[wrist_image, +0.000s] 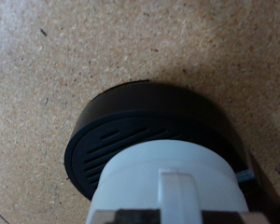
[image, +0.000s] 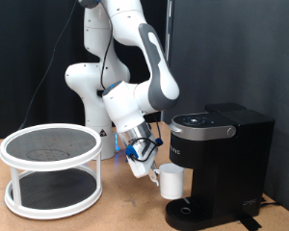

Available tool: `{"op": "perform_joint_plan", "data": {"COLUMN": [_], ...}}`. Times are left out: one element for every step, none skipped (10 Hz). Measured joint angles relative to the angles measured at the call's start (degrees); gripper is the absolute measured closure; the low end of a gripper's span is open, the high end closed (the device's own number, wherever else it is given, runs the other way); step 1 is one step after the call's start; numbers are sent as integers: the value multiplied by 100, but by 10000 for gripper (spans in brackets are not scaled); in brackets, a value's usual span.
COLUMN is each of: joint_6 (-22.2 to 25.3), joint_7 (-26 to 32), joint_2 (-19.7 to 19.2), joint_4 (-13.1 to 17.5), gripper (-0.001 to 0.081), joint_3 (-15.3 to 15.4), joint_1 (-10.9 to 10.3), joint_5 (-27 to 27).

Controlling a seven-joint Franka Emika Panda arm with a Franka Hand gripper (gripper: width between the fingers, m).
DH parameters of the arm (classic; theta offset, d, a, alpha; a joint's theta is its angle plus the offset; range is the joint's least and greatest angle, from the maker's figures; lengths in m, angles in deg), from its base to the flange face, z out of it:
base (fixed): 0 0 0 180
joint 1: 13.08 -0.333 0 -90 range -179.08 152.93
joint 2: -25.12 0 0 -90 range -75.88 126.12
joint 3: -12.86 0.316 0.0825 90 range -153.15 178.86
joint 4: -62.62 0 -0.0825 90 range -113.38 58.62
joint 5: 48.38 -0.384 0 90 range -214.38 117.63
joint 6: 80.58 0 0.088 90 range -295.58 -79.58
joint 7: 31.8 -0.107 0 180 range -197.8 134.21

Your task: Make a cup of coffee with the keurig machine

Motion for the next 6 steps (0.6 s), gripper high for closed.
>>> {"op": "perform_joint_plan", "data": {"joint_6": [-33,-82,-120,-143,-163,-191], "joint_7": [19,19,18,12,7,6], "joint_2": [-57,-118,-167,-231,-290,-355], "joint_4": [74,146,212,280,336,386], "gripper": [805,805,805,805,805,805], "joint_3": [36,66,79,81,81,81], "joint_1": [0,0,0,0,0,0], "joint_5": [-67,-96,-101,-101,-101,-99]}}
